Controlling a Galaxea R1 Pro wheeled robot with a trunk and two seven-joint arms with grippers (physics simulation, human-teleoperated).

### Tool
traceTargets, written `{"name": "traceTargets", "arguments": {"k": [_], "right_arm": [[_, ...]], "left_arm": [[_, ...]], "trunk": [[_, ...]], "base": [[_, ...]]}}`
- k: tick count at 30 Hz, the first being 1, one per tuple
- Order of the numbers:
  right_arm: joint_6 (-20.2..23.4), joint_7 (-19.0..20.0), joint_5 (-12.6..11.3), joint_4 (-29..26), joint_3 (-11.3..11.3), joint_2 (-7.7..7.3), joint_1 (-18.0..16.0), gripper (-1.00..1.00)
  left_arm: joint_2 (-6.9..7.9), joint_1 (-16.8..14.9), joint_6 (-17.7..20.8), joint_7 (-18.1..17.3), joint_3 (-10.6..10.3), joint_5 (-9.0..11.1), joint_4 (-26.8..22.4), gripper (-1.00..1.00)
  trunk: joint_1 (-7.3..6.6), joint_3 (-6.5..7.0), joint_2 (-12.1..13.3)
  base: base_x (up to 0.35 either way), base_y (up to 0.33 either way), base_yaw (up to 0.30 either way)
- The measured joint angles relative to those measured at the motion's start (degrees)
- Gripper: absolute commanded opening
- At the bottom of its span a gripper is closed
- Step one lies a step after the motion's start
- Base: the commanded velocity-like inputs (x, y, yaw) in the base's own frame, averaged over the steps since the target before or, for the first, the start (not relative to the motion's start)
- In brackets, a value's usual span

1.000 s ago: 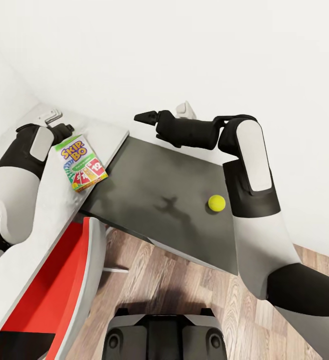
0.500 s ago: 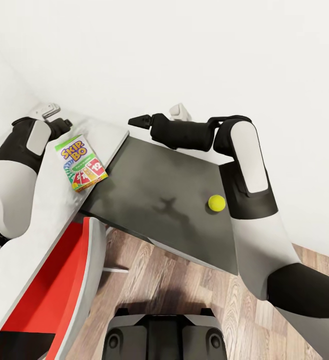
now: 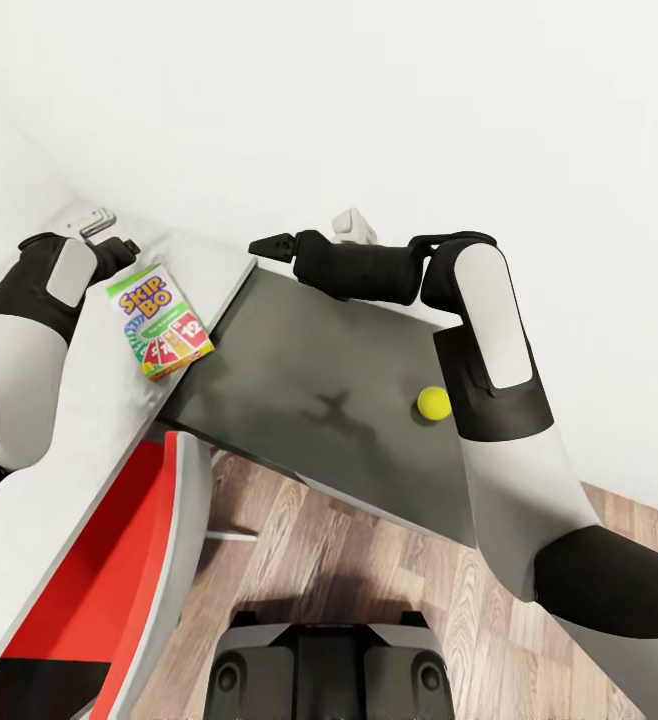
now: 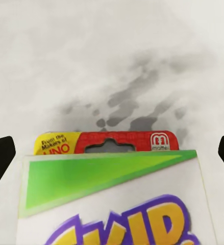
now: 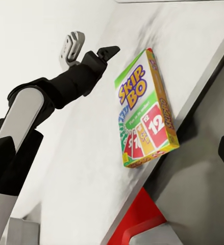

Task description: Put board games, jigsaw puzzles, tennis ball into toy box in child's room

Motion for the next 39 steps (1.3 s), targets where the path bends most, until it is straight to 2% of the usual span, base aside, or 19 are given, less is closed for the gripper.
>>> {"name": "traceTargets", "arguments": {"k": [15,39], "right_arm": [[0.0,0.0,-0.1,0.0,0.1,0.0,0.0,1.0],[0.0,0.0,0.0,0.0,0.4,0.0,0.0,1.0]], "left_arm": [[0.04,-0.2,0.0,0.0,0.1,-0.2,0.2,1.0],[-0.16,-4.2,0.0,0.0,0.0,-0.3,-0.3,1.0]], "trunk": [[0.0,-1.4,0.0],[0.0,-3.65,0.0]], "base": [[0.0,0.0,0.0],[0.0,0.0,0.0]]}}
